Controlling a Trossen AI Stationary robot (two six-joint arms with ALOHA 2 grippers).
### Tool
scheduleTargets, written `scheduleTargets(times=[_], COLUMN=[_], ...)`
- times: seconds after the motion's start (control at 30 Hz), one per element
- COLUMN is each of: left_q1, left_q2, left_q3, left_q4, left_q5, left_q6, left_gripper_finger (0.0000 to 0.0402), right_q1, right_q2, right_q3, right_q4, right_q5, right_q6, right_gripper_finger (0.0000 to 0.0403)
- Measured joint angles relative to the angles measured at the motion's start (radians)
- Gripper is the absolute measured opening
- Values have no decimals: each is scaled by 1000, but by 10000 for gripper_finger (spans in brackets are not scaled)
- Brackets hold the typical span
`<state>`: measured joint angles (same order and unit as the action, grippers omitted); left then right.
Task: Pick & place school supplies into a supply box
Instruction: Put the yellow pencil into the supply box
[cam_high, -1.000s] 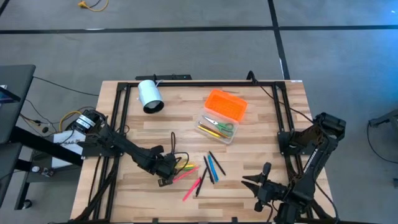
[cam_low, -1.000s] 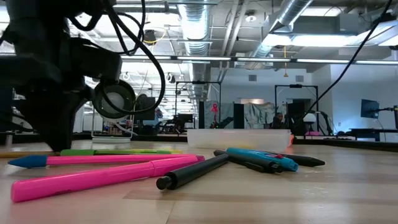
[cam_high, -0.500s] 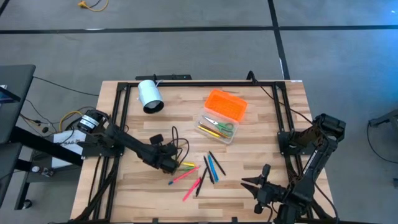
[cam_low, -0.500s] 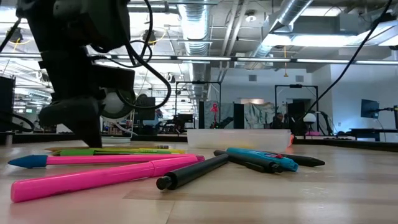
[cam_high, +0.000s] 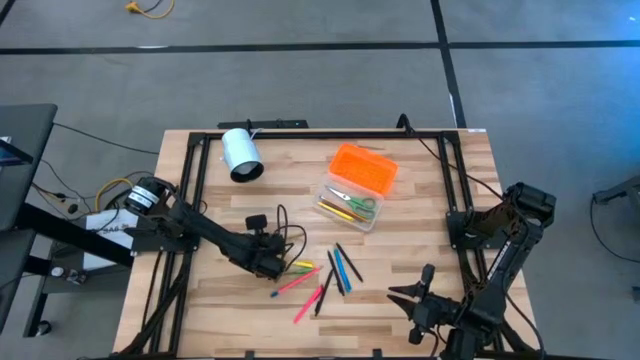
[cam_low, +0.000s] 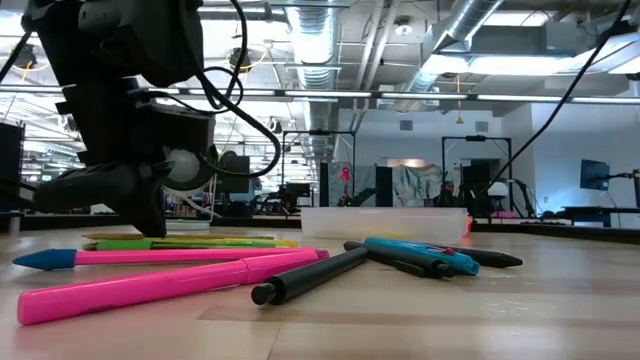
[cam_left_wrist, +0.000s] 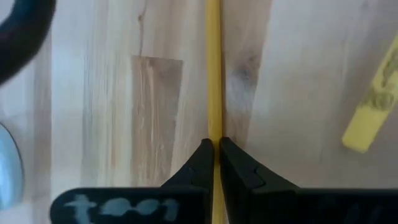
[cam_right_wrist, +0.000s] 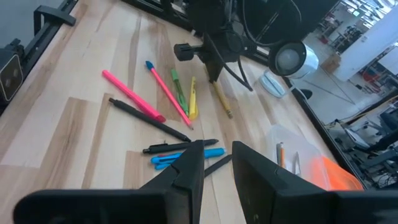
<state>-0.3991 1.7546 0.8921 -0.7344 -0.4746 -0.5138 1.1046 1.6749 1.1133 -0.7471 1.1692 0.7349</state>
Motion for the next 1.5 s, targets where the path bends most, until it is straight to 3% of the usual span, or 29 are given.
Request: scheduleTargets(times=[0.23, 0.53, 0.73, 0.9, 1.2, 1.33, 1.5], left_q1=[15, 14, 44, 96, 138, 148, 149], left_q2=[-5, -3, -4, -7, -9, -10, -10], left_q3=[3, 3, 3, 5, 5, 5, 5], left_q4=[-83, -113, -111, -102, -78, -73, -67], left_q5=[113, 113, 187, 281, 310, 332, 362], left_q6=[49, 41, -5, 0, 60, 75, 110], left_gripper_finger=[0, 0, 3, 34, 91, 84, 46], right_q1=[0, 0, 0, 0, 0, 0, 0], right_q2=[0, -1, -1, -1, -1, -1, -1], right_q3=[0, 0, 0, 0, 1, 1, 1], right_q4=[1, 1, 1, 1, 1, 1, 11], right_q5=[0, 1, 1, -13, -45, -45, -46], right_q6=[0, 18, 18, 26, 27, 27, 27], right_gripper_finger=[77, 77, 77, 77, 77, 77, 77])
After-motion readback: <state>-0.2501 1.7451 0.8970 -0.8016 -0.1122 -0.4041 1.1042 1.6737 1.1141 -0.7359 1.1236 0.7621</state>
